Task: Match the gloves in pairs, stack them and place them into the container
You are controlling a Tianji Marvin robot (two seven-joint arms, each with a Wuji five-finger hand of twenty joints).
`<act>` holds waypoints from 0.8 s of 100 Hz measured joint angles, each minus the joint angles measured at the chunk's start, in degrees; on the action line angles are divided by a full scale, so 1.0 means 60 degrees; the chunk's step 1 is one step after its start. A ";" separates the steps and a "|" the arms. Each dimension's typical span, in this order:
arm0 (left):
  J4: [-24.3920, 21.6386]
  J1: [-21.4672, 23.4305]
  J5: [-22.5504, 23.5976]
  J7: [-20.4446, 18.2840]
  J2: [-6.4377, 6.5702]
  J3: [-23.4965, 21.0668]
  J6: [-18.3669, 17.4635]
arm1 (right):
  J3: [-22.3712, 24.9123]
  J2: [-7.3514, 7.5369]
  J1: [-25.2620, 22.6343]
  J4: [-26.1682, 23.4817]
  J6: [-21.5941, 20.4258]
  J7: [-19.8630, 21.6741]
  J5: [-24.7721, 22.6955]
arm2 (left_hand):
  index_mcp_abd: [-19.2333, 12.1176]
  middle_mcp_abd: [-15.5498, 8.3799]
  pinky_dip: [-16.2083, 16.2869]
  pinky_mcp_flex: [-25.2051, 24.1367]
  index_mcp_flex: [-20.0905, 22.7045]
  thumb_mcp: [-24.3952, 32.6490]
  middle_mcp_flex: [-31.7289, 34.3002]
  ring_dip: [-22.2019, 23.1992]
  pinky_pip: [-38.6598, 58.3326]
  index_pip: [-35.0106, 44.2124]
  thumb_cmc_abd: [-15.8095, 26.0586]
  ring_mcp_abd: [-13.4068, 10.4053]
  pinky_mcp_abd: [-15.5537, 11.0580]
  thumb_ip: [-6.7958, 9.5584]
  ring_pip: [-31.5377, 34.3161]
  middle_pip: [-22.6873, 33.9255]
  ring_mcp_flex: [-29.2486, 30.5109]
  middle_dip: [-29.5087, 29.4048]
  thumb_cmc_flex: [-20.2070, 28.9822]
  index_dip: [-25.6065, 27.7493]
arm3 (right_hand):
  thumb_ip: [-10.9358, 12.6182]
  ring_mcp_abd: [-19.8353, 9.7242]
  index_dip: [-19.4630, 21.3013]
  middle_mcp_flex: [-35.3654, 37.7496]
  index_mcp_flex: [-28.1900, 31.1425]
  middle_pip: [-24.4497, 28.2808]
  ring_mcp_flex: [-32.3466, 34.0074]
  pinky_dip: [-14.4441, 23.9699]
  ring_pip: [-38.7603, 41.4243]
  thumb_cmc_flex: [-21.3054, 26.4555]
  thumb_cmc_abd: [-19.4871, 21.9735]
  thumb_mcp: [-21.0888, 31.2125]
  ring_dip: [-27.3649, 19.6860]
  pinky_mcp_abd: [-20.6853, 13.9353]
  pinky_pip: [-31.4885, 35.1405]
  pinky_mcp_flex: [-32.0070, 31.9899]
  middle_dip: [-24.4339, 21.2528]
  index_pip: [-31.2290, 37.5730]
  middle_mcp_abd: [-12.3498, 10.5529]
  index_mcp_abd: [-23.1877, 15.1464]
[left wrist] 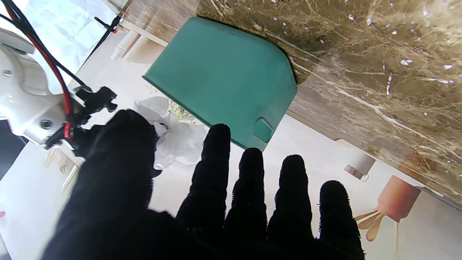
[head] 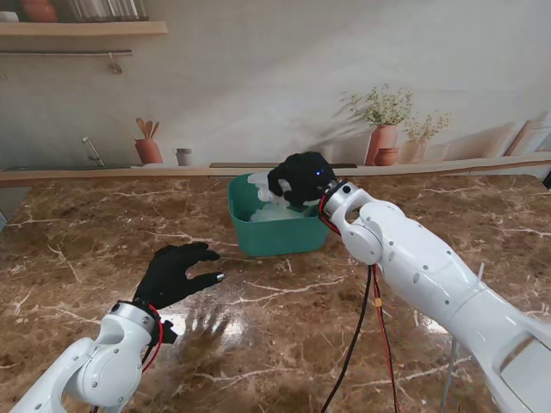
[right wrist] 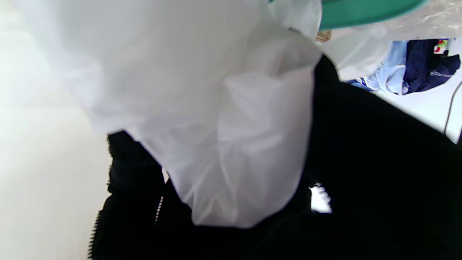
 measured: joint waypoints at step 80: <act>-0.0026 0.0016 0.0086 -0.0182 0.0035 -0.0132 0.0149 | -0.1976 -0.1030 0.1991 0.3122 -0.0371 0.1186 0.2000 | 0.0000 -0.0001 0.0000 -0.0004 0.0000 -0.0110 0.0000 -0.0001 -0.0113 0.0000 0.0085 -0.0040 0.0000 0.0001 -0.0001 -0.0001 -0.0075 -0.0001 0.0217 0.0000 | 0.1442 0.0232 -0.3449 -0.2923 -0.2669 -0.1728 -0.2910 0.0360 -0.3500 -0.3883 0.0926 -0.0244 -0.0612 0.0259 -0.2291 -0.3175 -0.2782 -0.4717 0.0055 0.1221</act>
